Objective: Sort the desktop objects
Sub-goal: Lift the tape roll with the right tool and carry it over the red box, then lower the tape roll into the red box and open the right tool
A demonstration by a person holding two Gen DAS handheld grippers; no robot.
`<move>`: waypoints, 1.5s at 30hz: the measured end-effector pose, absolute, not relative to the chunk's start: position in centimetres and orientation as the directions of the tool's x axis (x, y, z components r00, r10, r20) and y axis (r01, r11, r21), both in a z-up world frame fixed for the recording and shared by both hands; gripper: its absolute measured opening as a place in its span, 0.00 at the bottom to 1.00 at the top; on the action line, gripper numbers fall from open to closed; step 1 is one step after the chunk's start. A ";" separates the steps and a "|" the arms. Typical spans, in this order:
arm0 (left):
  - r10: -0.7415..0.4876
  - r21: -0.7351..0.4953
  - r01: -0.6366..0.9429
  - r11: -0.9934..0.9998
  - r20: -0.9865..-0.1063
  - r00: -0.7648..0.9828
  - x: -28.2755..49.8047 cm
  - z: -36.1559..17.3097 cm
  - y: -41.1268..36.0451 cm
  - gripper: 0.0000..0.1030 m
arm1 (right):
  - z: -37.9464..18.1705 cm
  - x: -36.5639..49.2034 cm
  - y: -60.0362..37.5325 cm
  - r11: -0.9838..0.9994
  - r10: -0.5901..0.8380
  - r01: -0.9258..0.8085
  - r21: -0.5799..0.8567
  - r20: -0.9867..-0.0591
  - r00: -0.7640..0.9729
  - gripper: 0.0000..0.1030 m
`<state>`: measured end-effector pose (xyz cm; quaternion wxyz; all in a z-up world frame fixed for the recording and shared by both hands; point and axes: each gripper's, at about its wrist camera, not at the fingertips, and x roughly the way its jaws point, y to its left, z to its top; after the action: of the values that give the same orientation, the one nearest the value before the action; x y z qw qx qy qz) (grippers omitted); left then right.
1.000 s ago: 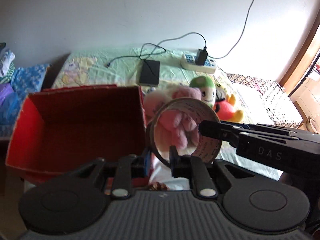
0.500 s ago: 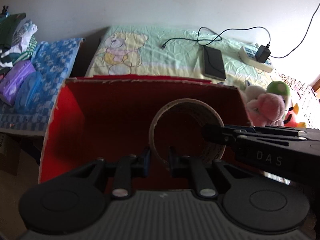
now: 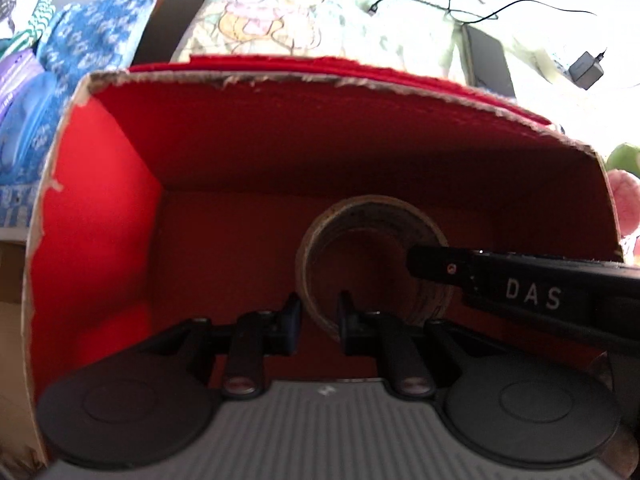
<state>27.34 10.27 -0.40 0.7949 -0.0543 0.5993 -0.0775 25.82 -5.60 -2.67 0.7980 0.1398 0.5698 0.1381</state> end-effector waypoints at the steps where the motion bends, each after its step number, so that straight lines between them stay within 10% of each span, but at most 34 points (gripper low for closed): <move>1: -0.194 -0.186 0.058 0.981 -0.944 0.267 27.4 -0.4 10.4 0.12 | -2.8 26.0 -5.5 0.924 0.377 -0.057 0.379 -0.873 0.310 0.18; 45: -0.113 -0.115 0.011 0.993 -0.937 0.330 24.0 0.6 14.1 0.23 | -3.5 26.4 -1.9 0.833 0.540 -0.060 0.550 -0.784 0.306 0.32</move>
<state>23.98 14.10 0.60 0.8143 -0.0439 0.5775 -0.0380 26.36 -1.93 -3.50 0.7788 0.2156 0.5566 0.1926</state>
